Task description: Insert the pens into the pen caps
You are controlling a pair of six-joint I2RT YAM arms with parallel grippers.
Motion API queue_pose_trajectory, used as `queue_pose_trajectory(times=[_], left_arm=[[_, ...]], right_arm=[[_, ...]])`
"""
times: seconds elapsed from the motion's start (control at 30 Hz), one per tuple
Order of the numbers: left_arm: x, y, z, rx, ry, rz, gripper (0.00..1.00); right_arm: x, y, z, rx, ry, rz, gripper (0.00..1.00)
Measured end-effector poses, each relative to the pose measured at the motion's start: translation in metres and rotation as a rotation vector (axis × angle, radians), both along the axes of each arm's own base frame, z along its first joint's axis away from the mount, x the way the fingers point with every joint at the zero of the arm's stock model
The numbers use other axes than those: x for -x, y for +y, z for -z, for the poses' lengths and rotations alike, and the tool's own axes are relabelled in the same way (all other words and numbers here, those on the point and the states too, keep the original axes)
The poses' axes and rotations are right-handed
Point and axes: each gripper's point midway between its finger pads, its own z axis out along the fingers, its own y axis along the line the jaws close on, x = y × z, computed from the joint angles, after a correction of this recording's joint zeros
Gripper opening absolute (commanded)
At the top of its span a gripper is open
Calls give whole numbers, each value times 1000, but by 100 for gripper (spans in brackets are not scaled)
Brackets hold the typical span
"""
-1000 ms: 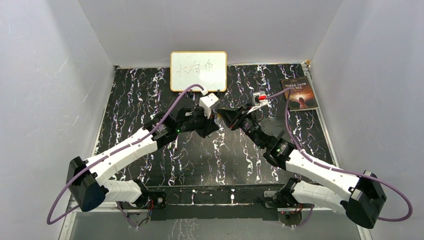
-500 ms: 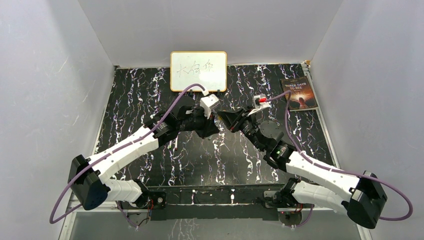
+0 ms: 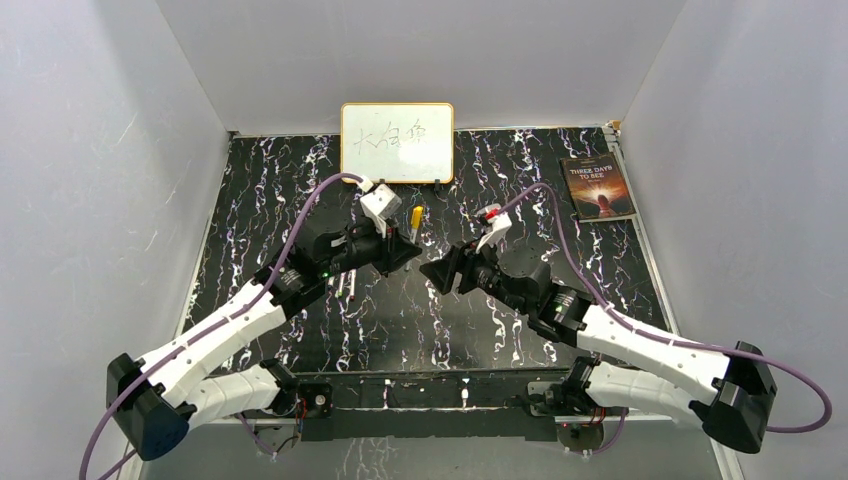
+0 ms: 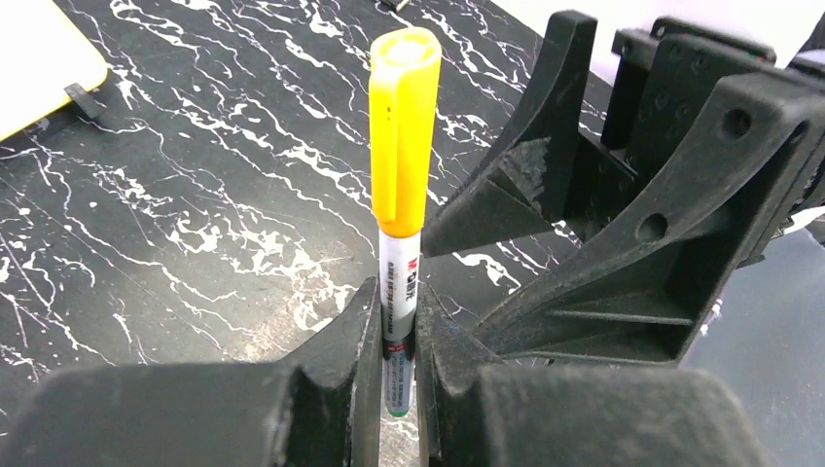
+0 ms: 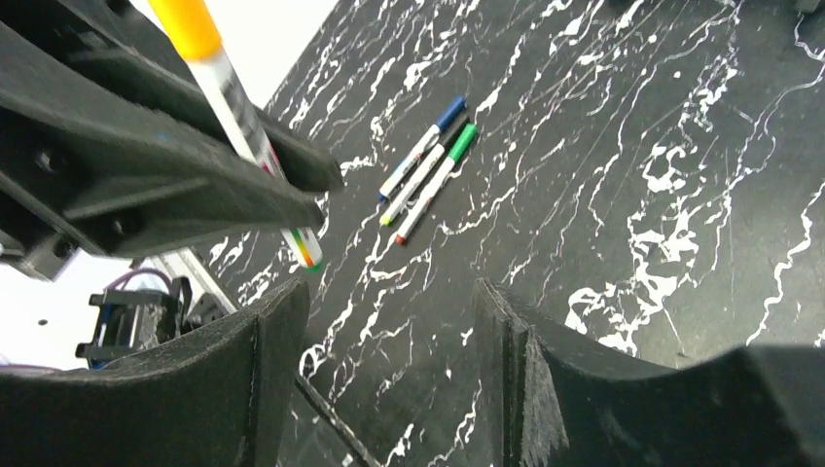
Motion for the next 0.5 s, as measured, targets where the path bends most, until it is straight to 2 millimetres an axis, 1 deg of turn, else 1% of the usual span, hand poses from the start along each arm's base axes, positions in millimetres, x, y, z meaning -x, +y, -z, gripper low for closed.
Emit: queue_pose_trajectory(times=[0.1, 0.13, 0.2, 0.3, 0.4, 0.5], left_arm=[[-2, 5, -2, 0, -10, -31, 0], [-4, 6, 0, -9, -7, -45, 0], [-11, 11, 14, -50, 20, -90, 0], [-23, 22, 49, -156, 93, -185, 0], [-31, 37, 103, -322, 207, -282, 0], [-32, 54, 151, -464, 322, -337, 0]], right_arm=[[7, -3, 7, 15, 17, -13, 60], [9, -7, 9, 18, 22, -11, 60], [13, -15, 11, 11, 26, 2, 60], [19, -31, 15, 1, 37, 35, 59], [25, -45, 23, -7, 53, 66, 59], [31, -58, 37, 4, 84, 92, 58]])
